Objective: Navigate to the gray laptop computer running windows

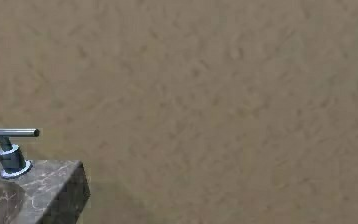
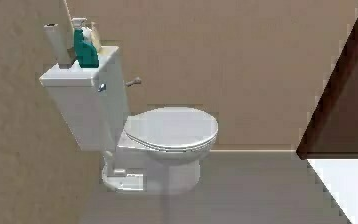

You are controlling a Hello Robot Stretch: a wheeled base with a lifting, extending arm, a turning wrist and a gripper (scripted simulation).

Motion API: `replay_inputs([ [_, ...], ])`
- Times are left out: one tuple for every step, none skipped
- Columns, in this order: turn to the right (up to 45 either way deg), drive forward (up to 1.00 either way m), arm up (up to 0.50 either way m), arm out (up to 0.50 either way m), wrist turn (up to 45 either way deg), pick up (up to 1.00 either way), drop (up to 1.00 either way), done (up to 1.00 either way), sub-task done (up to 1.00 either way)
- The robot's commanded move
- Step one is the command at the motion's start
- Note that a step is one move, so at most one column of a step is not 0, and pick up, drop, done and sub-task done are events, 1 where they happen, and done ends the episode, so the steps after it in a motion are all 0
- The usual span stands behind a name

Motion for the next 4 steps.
replay_inputs([
  [45.0, 0.00, 0.00, 0.00, 0.0, 0.00, 0.00, 0.00, 0.00],
  [45.0, 0.00, 0.00, 0.00, 0.0, 0.00, 0.00, 0.00, 0.00],
  [42.0, 0.00, 0.00, 0.00, 0.0, 0.00, 0.00, 0.00, 0.00],
  [0.0, 0.20, 0.00, 0.00, 0.0, 0.00, 0.00, 0.00, 0.00],
])
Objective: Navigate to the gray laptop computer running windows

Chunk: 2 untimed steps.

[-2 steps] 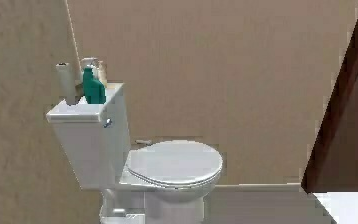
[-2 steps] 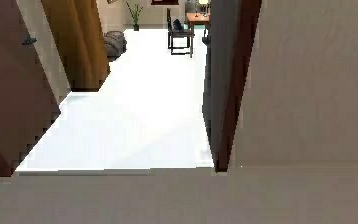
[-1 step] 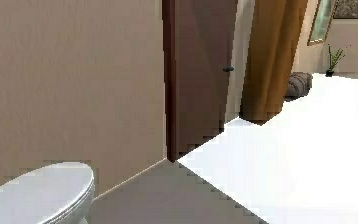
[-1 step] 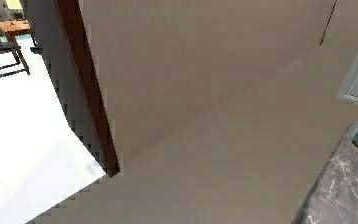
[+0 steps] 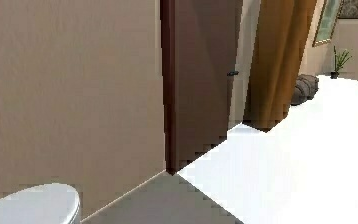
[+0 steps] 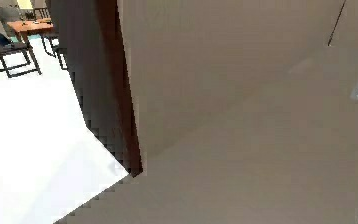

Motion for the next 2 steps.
replay_inputs([
  [45.0, 0.00, 0.00, 0.00, 0.0, 0.00, 0.00, 0.00, 0.00],
  [0.0, 1.00, 0.00, 0.00, 0.0, 0.00, 0.00, 0.00, 0.00],
])
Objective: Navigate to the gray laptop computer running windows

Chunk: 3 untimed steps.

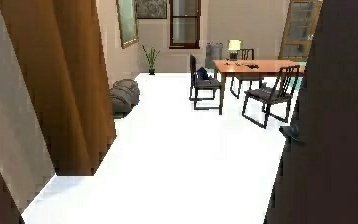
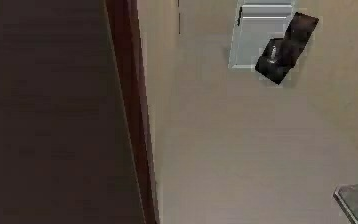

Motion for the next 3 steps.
replay_inputs([
  [0.0, 1.00, 0.00, 0.00, 0.0, 0.00, 0.00, 0.00, 0.00],
  [6.0, 0.00, 0.00, 0.00, 0.0, 0.00, 0.00, 0.00, 0.00],
  [0.0, 0.35, 0.00, 0.00, 0.0, 0.00, 0.00, 0.00, 0.00],
])
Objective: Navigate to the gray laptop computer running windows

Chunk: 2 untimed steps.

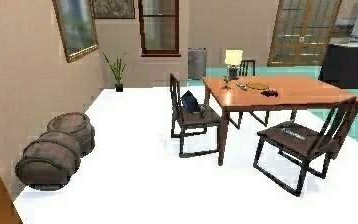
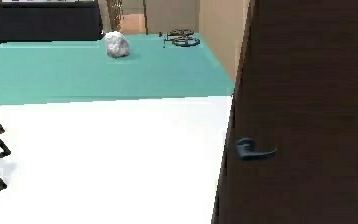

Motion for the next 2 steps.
replay_inputs([
  [0.0, 1.00, 0.00, 0.00, 0.0, 0.00, 0.00, 0.00, 0.00],
  [6.0, 0.00, 0.00, 0.00, 0.0, 0.00, 0.00, 0.00, 0.00],
])
